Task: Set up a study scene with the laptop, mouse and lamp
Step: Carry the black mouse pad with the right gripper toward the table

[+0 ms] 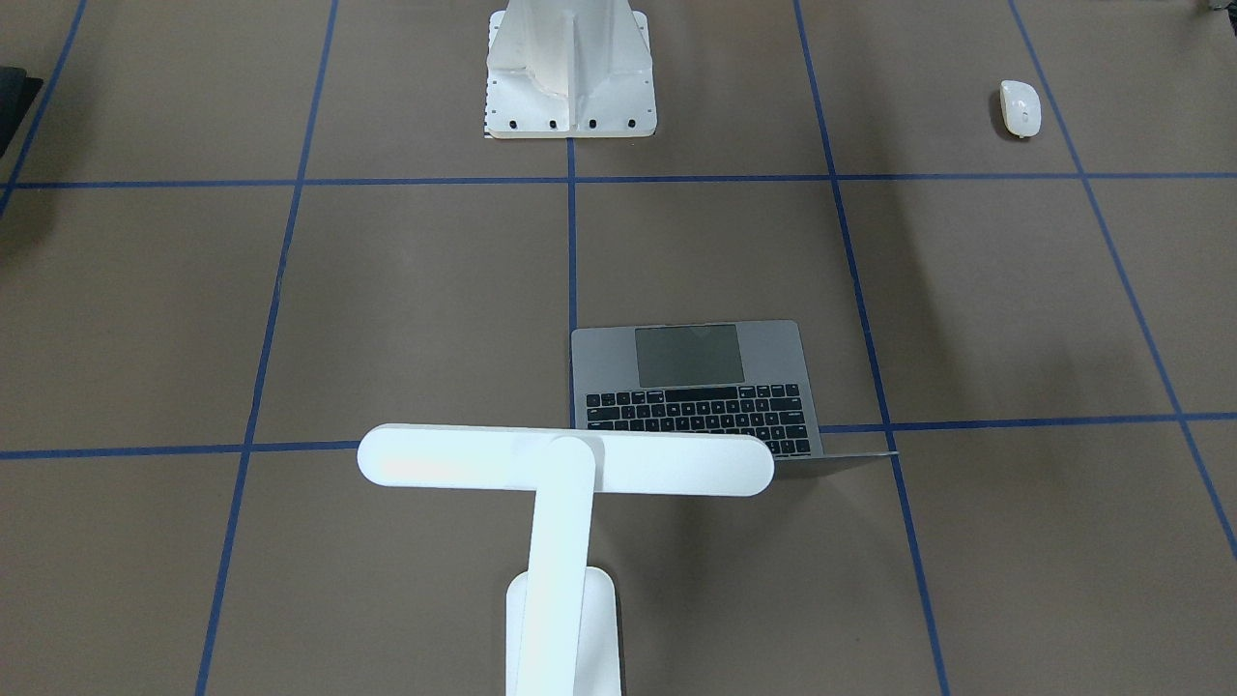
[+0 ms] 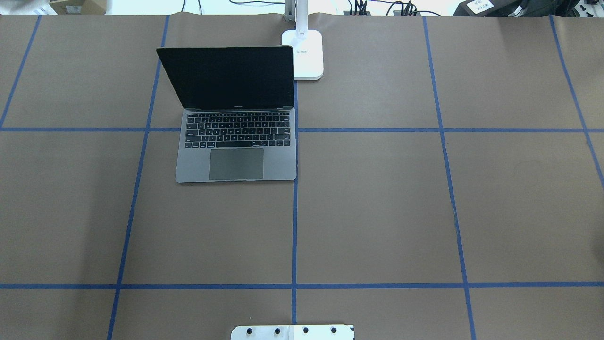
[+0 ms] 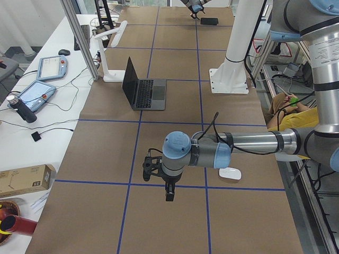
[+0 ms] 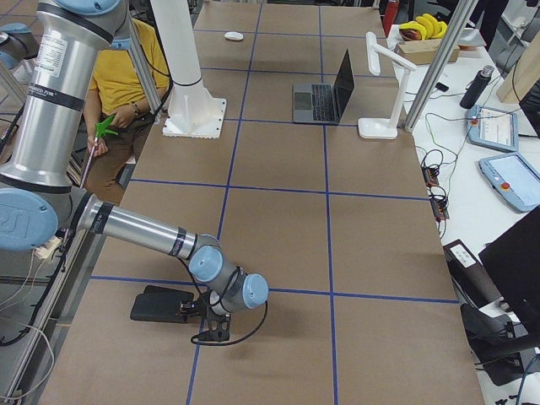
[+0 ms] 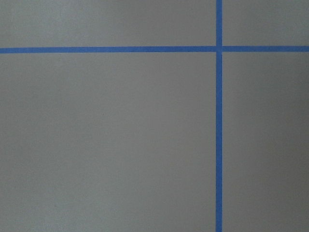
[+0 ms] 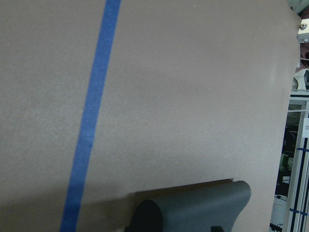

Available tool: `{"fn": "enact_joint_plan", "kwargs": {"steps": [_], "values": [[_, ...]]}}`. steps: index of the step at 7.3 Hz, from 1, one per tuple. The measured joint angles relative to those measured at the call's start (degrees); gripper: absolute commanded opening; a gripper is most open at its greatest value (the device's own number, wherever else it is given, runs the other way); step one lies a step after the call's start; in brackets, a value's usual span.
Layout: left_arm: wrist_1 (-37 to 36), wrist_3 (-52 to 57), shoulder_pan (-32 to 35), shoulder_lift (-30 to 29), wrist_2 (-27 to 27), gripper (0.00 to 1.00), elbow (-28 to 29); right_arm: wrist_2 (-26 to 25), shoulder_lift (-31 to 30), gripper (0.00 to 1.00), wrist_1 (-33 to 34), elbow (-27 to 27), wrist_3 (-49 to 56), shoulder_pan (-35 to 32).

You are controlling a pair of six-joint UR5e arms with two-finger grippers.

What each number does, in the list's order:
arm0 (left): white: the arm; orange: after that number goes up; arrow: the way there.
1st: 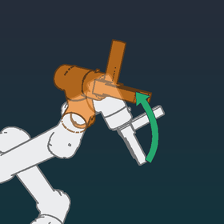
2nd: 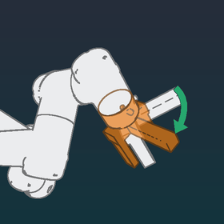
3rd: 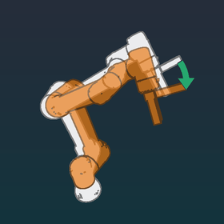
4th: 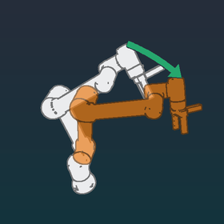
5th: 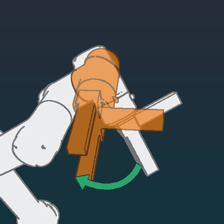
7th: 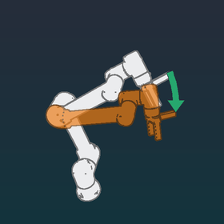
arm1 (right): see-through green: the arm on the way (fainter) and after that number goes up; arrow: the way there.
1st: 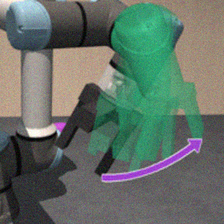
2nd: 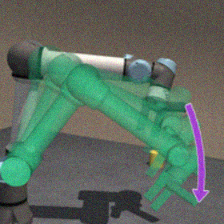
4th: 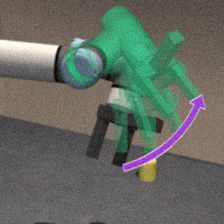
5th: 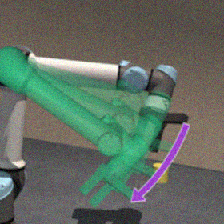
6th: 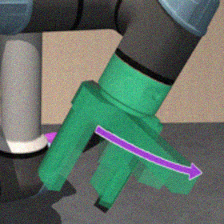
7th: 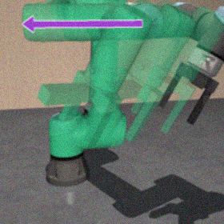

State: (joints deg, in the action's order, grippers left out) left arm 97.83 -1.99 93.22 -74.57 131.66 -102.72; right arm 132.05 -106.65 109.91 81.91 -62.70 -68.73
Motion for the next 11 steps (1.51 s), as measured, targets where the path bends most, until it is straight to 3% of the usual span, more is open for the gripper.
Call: {"fn": "enact_joint_plan", "kwargs": {"steps": [6, 11], "values": [[0.0, 0.1, 0.1, 0.0, 0.0, 1.00, -0.4, -0.9, -0.8, 0.73, 0.3, 0.2, 0.3, 0.0], [0.0, 0.1, 0.1, 0.0, 0.0, 1.00, -0.4, 1.5, -0.9, 0.75, 1.9, 0.0, 0.2, 0.1]]}}
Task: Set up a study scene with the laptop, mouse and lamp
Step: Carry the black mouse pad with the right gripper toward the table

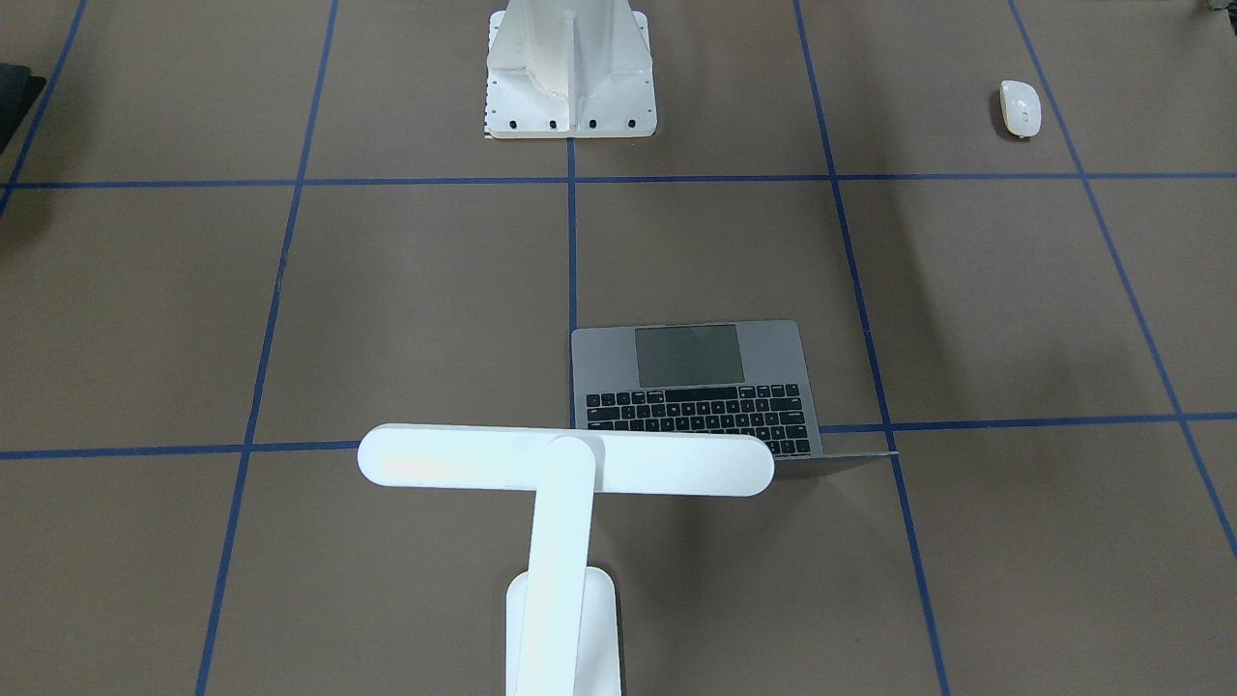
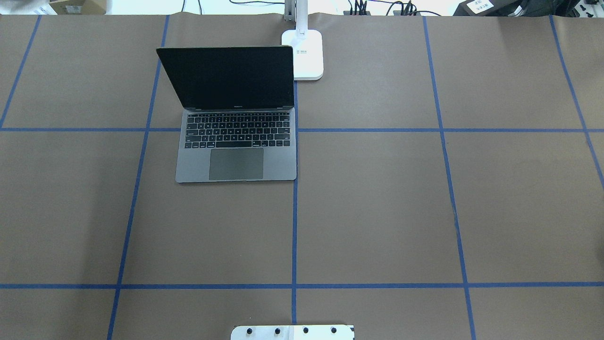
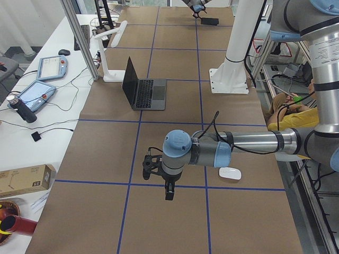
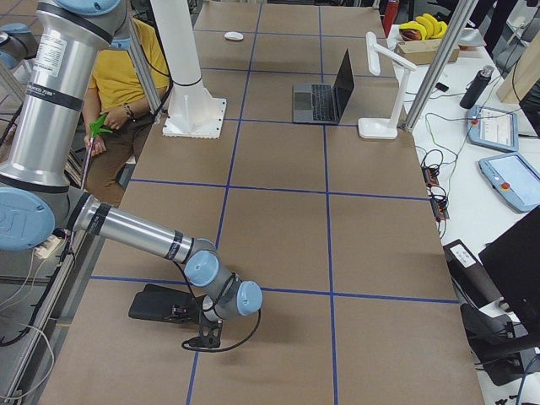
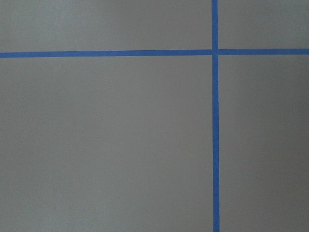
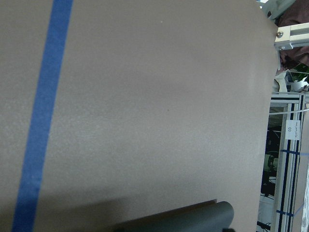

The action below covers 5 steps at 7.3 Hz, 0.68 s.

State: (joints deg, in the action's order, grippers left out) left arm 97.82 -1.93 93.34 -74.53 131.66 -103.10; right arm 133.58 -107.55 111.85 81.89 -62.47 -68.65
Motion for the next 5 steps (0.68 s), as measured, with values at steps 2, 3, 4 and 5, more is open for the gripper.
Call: {"fn": "enact_joint_plan", "kwargs": {"steps": [2, 3, 4, 5], "values": [[0.0, 0.0, 0.0, 0.0, 0.0, 1.00, 0.0, 1.1, -0.2, 0.66, 0.2, -0.3, 0.4, 0.1], [0.0, 0.0, 0.0, 0.0, 0.0, 1.00, 0.0, 1.0, -0.6, 0.60, 0.2, -0.3, 0.7, 0.1], [0.0, 0.0, 0.0, 0.0, 0.0, 1.00, -0.1, 0.8, -1.0, 0.57, 0.2, -0.3, 1.1, 0.1], [0.0, 0.0, 0.0, 0.0, 0.0, 1.00, -0.1, 0.7, -1.4, 0.58, 0.3, -0.3, 1.7, 0.1]]}}
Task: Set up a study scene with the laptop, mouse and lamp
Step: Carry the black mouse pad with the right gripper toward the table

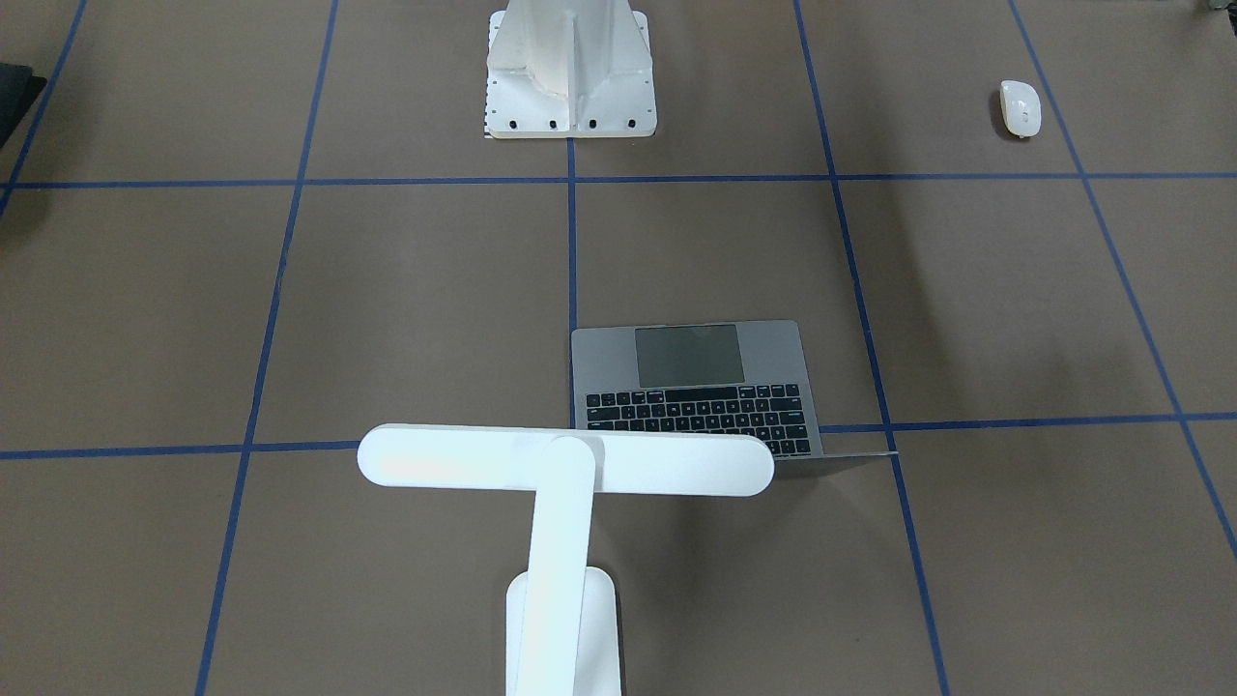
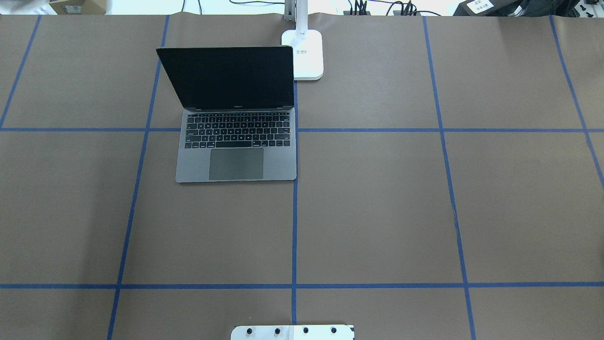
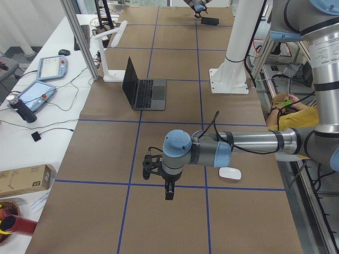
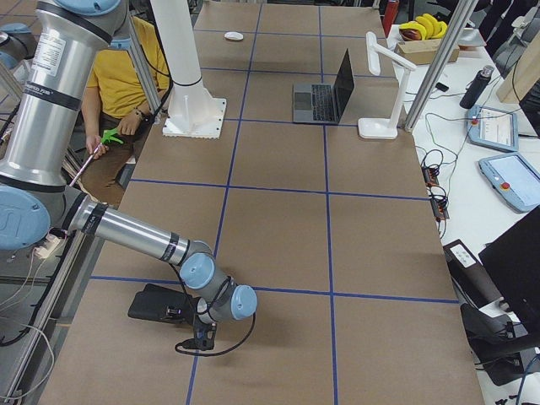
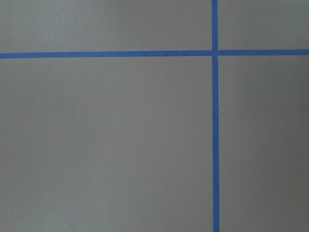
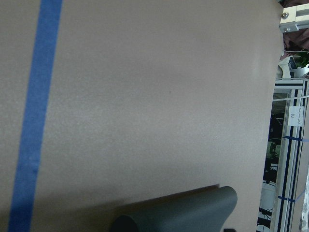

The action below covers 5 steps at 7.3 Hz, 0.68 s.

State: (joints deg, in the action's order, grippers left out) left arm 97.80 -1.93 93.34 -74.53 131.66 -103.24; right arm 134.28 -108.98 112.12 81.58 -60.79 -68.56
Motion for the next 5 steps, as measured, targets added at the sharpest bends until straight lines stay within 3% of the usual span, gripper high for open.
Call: {"fn": "enact_joint_plan", "kwargs": {"steps": [2, 3, 5], "values": [[-0.1, 0.0, 0.1, 0.0, -0.1, 1.00, -0.6, 0.0, -0.5, 0.55, 0.0, 0.0, 0.6, 0.0], [-0.1, 0.0, 0.1, 0.0, -0.1, 1.00, -0.9, 0.1, -0.6, 0.41, 0.0, 0.0, 0.6, 0.1], [-0.2, 0.0, 0.2, 0.0, -0.1, 1.00, -1.1, 0.2, -0.6, 0.00, 0.0, 0.1, 0.7, 0.2]]}}
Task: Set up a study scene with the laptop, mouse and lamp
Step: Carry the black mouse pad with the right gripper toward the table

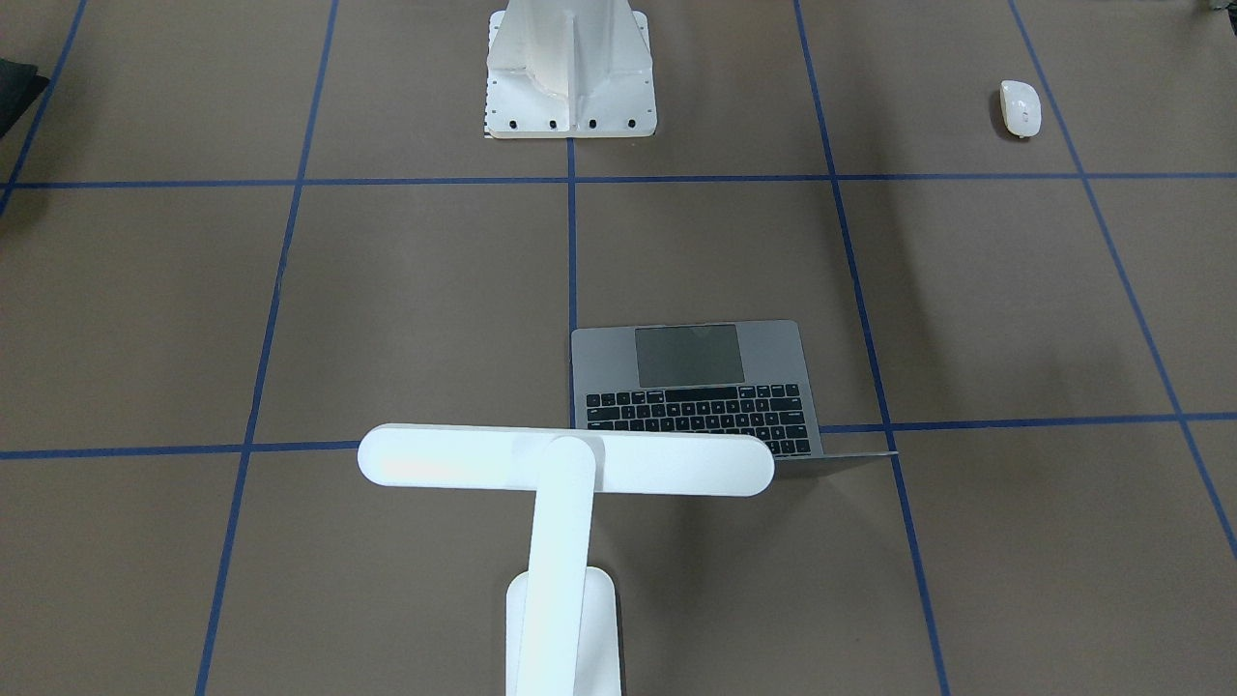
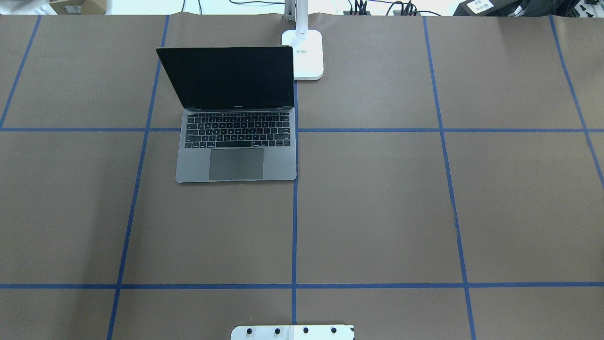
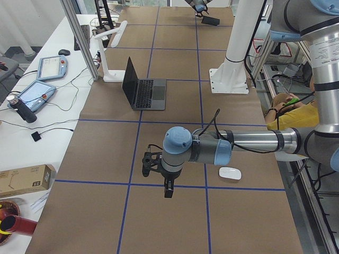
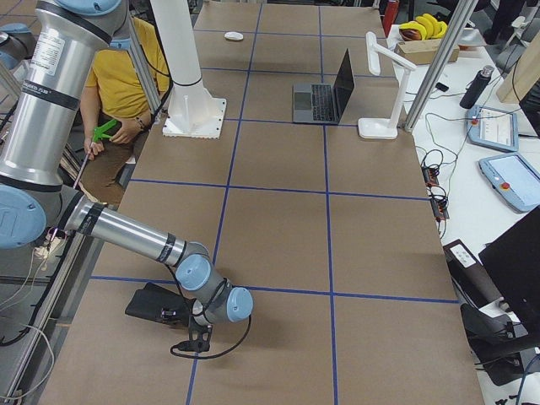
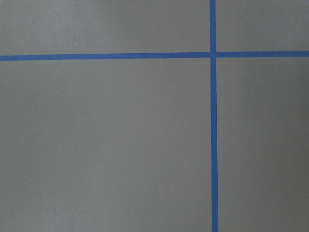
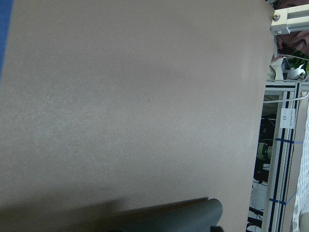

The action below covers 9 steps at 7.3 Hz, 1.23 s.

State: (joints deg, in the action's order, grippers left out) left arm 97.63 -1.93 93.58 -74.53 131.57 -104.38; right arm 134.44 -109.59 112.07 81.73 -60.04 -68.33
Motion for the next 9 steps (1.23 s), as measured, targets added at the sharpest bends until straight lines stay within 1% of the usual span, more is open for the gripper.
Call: {"fn": "enact_joint_plan", "kwargs": {"steps": [3, 4, 6, 7, 8, 9], "values": [[-0.1, 0.0, 0.2, 0.0, 0.0, 1.00, -0.5, 1.1, 0.1, 0.00, 0.6, 1.8, 0.0, -0.1], [-0.2, 0.0, 0.3, 0.0, 0.0, 1.00, -0.5, 2.0, 0.3, 0.00, 2.7, 3.6, -0.1, -0.1], [-0.3, 0.0, 0.4, 0.0, 0.0, 1.00, -0.5, 2.6, 1.5, 0.00, 10.9, 11.4, -0.7, -0.1], [-0.3, 0.0, 0.4, 0.0, -0.1, 1.00, -0.4, 2.8, 3.0, 0.00, 14.3, 14.8, -1.4, -0.1], [-0.4, -0.1, 0.4, 0.0, -0.1, 1.00, -0.3, 3.1, 5.6, 0.00, 16.7, 17.0, -3.5, -0.1], [-0.4, -0.1, 0.4, 0.1, -0.1, 1.00, -0.1, 4.0, 8.8, 0.00, 17.8, 19.3, -7.7, -0.1]]}}
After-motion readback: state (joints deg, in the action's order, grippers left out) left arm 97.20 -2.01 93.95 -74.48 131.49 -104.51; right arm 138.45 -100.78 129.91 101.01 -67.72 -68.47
